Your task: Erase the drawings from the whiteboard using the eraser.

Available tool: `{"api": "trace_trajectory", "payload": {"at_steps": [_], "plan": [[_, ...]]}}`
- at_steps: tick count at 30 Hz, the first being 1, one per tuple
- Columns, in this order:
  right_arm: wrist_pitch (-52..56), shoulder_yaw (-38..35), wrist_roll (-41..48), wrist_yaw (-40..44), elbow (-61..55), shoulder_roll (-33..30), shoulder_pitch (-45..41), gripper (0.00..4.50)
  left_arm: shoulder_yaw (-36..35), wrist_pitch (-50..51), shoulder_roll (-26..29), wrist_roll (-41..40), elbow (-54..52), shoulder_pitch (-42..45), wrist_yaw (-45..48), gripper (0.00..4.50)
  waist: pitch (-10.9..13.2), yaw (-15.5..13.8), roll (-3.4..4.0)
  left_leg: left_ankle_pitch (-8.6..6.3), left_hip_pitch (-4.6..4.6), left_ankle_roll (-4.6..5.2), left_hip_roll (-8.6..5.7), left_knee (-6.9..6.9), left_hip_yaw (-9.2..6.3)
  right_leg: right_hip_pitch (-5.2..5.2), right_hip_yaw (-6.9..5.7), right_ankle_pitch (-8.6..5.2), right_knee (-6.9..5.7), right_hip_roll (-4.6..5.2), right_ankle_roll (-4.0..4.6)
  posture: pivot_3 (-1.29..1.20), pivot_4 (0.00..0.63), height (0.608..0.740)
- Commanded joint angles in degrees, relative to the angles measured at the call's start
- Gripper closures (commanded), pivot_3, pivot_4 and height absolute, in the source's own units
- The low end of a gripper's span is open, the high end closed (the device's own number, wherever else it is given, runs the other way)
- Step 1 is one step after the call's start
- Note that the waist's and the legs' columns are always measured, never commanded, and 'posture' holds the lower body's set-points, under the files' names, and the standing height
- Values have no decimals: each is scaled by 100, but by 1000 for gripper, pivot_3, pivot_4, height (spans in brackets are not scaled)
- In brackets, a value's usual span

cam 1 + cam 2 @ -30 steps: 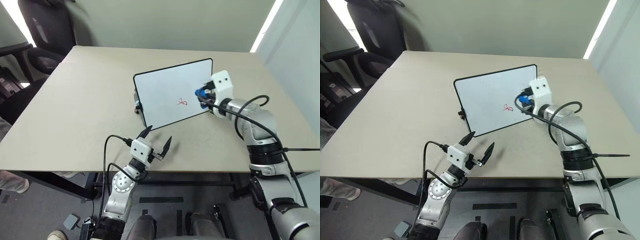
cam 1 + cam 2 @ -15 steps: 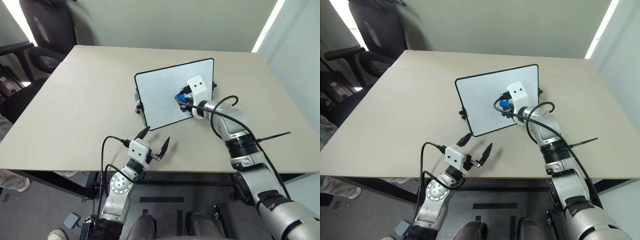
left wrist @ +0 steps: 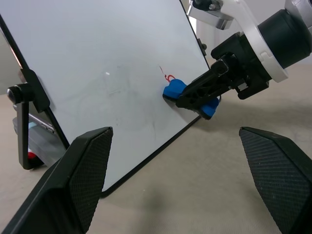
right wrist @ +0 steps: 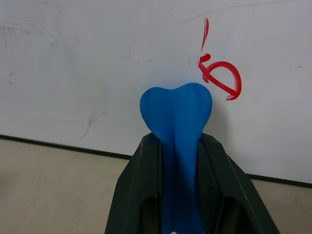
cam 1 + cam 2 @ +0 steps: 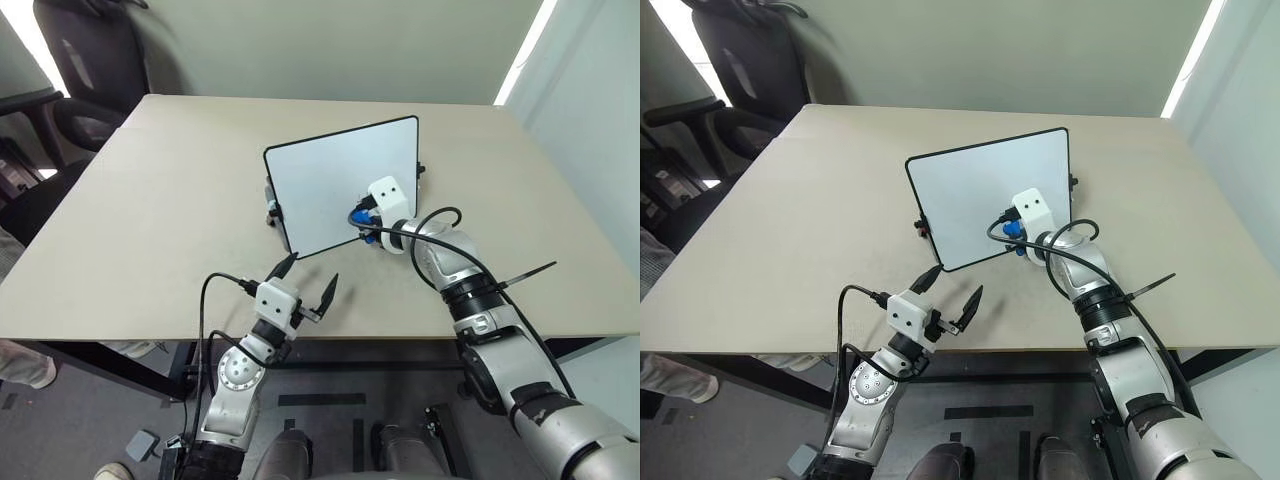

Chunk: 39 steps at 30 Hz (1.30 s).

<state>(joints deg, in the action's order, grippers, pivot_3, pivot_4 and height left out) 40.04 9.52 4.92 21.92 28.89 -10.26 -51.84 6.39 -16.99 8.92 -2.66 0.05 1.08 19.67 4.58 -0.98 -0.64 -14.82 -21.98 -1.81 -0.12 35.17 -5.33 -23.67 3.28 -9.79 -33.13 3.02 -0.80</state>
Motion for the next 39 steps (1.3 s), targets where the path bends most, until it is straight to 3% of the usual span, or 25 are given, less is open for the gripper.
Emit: {"api": "trace_trajectory", "payload": {"at_steps": [1, 10, 28, 39], "plan": [[-128, -157, -47, -4, -203, -69, -203, 3650, 1, -14, 4, -33, -188, 44, 13, 0, 0, 2, 0, 1, 0, 0, 0, 0, 0, -1, 1, 0, 1, 0, 0, 0, 150, 740], [-249, -540, 22, -118, -358, -146, -639, 3650, -16, -1, 19, -38, -140, 129, 16, 0, 0, 4, 0, 0, -21, 0, -1, -5, 0, -26, 0, 5, 4, 1, 8, 0, 150, 740], [-23, -207, -308, -116, 414, 118, -189, 3650, -74, 42, 43, -55, -366, -6, 4, 0, -1, 38, -2, -27, 7, 10, -2, -3, 3, -25, -9, 26, 3, 1, 29, 0, 150, 740], [-176, -674, -122, -142, -160, -80, -613, 3650, -68, 60, 77, -78, -378, 3, 47, 0, 0, 35, -1, -13, -4, 10, -5, -4, 4, -38, -7, 28, 9, 0, 34, 0, 150, 740]]}}
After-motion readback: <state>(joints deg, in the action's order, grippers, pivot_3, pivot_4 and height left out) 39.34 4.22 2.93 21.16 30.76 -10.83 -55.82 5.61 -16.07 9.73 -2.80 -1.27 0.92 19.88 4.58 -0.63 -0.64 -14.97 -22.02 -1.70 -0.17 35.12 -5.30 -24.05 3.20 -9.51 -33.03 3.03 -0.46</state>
